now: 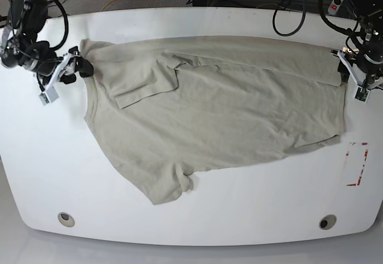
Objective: Fold the T-shirt properly
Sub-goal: 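Drag the shirt edge with both grippers to straighten it flat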
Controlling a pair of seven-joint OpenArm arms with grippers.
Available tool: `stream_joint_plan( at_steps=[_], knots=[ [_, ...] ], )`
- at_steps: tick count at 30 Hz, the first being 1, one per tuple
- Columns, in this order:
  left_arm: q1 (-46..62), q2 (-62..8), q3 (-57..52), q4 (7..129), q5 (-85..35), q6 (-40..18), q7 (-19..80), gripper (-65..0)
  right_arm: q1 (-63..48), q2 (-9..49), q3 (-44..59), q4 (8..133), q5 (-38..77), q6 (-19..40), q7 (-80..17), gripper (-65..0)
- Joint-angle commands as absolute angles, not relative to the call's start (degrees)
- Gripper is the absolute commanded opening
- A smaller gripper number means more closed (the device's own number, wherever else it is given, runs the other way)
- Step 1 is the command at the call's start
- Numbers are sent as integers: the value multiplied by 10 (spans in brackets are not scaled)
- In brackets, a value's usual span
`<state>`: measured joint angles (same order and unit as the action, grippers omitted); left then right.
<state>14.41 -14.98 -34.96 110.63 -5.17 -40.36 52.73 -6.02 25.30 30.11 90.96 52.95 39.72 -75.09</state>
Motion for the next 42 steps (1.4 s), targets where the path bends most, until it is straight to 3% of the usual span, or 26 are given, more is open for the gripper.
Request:
stream_joint_plan(
  at_steps=[1,5,26,29,35,42],
  knots=[
    [132,-159,-335,1099,-48,-400,522,-317,-35,241,294,919,487,400,-741,-247],
    [110,-159,-325,1064,-40,-400,522,-317,7,207,272,919,424,400,-742,-247],
    [131,-162,-327,989,-41,-388,518,-318,62,153,217,833,355,400,-716,-262],
    [131,-162,-327,985,-41,-389,518,-318,63,147,217,809,356,400,-712,-358],
    [131,-162,-327,985,-41,-389,518,-318,71,145,217,796,360,400,-700,-647],
    [131,-163,-323,969,-41,-389,493,-318,73,145,221,847,361,400,-705,-650]
  ],
)
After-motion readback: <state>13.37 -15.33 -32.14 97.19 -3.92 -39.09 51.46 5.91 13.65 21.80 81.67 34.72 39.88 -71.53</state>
